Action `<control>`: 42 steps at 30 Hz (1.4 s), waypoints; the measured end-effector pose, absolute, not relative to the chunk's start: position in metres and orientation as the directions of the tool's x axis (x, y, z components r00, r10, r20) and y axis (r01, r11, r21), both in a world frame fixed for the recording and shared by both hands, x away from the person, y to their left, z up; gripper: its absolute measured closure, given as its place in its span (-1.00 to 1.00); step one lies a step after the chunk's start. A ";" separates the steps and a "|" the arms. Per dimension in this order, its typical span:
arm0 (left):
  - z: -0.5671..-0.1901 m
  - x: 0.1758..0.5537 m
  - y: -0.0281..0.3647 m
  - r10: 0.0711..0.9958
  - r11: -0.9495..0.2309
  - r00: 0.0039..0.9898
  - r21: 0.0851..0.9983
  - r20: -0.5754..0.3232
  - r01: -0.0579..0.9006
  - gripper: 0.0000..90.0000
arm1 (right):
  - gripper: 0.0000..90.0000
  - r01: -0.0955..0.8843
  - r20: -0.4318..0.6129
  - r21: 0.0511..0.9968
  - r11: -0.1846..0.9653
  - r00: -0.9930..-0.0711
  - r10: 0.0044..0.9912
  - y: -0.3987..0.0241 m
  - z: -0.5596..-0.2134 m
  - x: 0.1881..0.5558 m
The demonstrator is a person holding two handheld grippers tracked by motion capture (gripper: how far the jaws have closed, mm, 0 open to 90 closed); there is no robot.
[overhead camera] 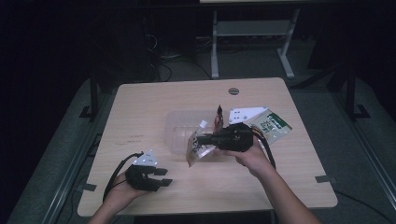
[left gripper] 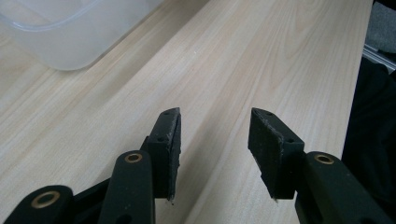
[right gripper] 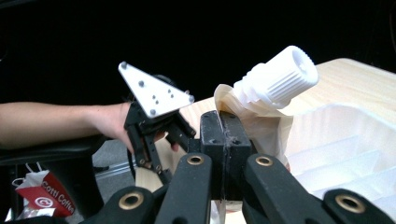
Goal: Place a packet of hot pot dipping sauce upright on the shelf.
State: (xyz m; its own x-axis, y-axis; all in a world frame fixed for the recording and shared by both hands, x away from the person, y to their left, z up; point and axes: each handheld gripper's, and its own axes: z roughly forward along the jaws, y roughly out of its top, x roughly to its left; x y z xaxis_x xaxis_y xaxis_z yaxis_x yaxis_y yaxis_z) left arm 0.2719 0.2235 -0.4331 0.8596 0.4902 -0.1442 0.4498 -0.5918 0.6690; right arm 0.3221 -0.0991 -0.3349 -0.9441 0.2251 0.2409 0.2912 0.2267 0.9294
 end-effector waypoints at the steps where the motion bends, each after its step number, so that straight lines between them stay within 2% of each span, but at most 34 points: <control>1: -0.433 0.272 0.224 0.491 -0.590 0.859 0.670 -0.144 0.450 0.19 | 0.99 0.290 0.239 0.930 0.226 -0.944 0.227 -0.099 -0.334 0.323; 12: -0.435 0.272 0.223 0.489 -0.598 0.862 0.668 -0.135 0.443 0.16 | 0.99 0.294 0.243 0.935 0.198 -0.939 0.245 -0.091 -0.327 0.347; 42: -0.437 0.271 0.220 0.487 -0.610 0.863 0.657 -0.130 0.443 0.12 | 0.99 0.346 0.258 0.917 0.197 -0.892 0.371 -0.079 -0.348 0.383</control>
State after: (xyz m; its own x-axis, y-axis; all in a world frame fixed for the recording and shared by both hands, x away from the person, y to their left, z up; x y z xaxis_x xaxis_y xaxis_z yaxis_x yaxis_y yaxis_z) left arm 0.2713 0.2200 -0.4369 0.8635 0.4874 -0.1298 0.4432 -0.6104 0.6565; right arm 0.3827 -0.0794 -0.3478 -0.8923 0.3707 0.2575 0.3464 0.1967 0.9172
